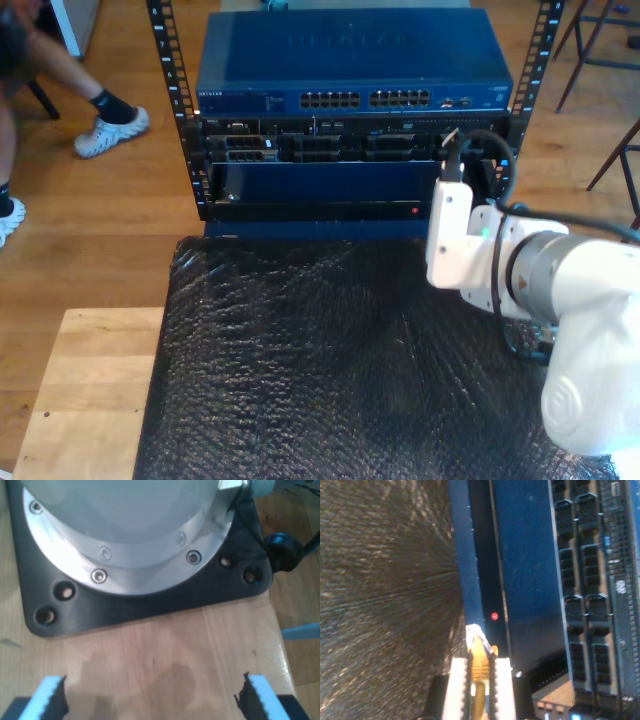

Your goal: Grab the cable and plug it in

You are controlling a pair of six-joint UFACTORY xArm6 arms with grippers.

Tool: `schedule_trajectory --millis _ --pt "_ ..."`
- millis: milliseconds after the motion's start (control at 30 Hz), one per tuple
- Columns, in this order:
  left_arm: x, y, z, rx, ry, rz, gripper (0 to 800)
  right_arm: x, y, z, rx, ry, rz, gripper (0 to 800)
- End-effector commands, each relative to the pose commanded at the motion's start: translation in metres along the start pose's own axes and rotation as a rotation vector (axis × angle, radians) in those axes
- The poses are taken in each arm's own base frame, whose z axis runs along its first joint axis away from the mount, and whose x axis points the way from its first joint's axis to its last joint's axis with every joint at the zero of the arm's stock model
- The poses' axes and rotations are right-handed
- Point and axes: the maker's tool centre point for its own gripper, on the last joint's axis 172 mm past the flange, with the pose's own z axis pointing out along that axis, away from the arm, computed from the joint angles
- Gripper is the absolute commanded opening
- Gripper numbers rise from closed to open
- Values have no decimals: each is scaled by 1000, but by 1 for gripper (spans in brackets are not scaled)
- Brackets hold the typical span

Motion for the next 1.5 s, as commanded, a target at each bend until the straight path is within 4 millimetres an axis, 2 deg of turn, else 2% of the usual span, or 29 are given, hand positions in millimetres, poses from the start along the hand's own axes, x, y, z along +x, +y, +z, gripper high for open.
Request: schedule_trajectory --millis 100,233,300,400,533,767,1000,1100,1233,1500 --pt "0 0 0 0 0 0 800 -1 6 -3 -38 1 -34 0" --pt "0 0 0 -1 0 1 800 -22 9 -2 -43 -36 -14 0" --pt "0 0 0 0 2 0 800 -26 8 -1 -41 -42 -11 0" --pt "0 0 0 -1 0 1 800 -31 -1 7 -29 -54 -11 0" --pt "0 0 0 0 0 0 800 -35 7 16 -103 -62 -19 0" --pt "0 0 0 0 0 0 800 -38 6 40 -88 -75 -19 0" --pt "0 0 0 0 0 0 800 -41 1 48 -90 -81 -18 0" --pt "0 0 0 -1 0 1 800 -38 10 52 -100 -77 -16 0" --pt "0 0 0 0 0 0 800 -41 6 68 -79 -86 -15 0" --pt "0 0 0 -1 0 1 800 -38 9 68 -93 -82 -22 0"
